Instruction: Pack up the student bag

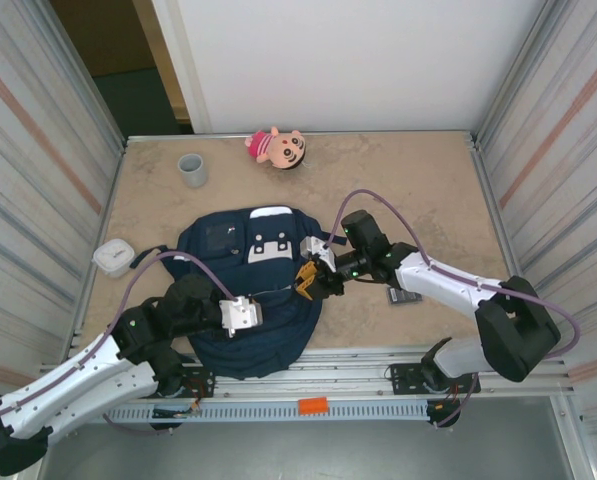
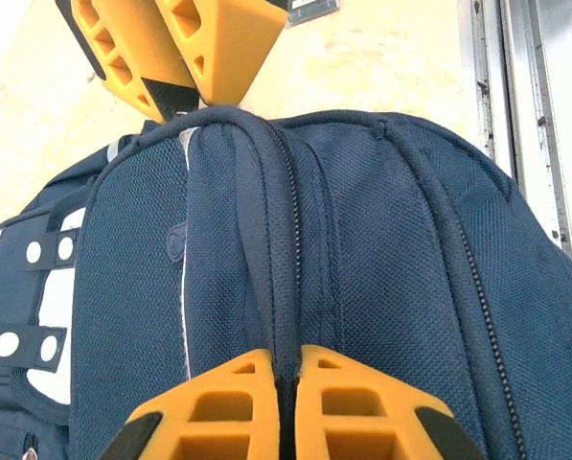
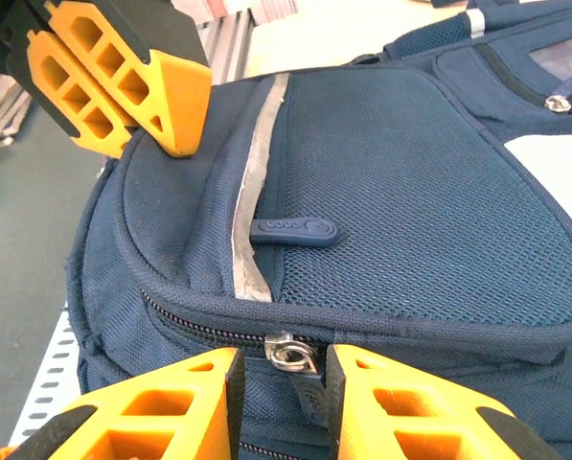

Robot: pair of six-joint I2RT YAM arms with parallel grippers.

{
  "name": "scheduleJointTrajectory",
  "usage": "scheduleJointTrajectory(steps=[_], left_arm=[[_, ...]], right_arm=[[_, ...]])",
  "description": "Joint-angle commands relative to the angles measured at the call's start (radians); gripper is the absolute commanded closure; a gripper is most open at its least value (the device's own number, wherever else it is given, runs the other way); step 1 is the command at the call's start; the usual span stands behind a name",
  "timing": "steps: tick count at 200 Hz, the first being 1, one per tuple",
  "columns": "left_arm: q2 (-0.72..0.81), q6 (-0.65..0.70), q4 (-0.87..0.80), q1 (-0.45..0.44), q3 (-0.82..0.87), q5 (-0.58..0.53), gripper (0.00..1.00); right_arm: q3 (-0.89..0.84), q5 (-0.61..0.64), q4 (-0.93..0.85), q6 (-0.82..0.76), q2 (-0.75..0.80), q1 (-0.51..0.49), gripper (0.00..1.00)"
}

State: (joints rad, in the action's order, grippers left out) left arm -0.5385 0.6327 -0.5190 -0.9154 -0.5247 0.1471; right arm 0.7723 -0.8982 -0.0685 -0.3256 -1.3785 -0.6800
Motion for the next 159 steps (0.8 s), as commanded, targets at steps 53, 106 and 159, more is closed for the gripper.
scheduleJointTrajectory(steps=[53,106,159], left_arm=[[0.027,0.008,0.123,0.0,-0.005,0.023,1.0],[0.043,0.006,0.126,0.003,-0.001,0.017,1.0],[0.031,0.014,0.112,0.002,-0.004,0.012,1.0]], right_arm=[[-0.006,-0.018,0.003,0.025,-0.047,0.004,0.44],[-0.03,0.045,0.022,0.044,-0.04,-0.008,0.69],[-0.078,0.227,0.089,0.074,0.082,0.0,0.89]])
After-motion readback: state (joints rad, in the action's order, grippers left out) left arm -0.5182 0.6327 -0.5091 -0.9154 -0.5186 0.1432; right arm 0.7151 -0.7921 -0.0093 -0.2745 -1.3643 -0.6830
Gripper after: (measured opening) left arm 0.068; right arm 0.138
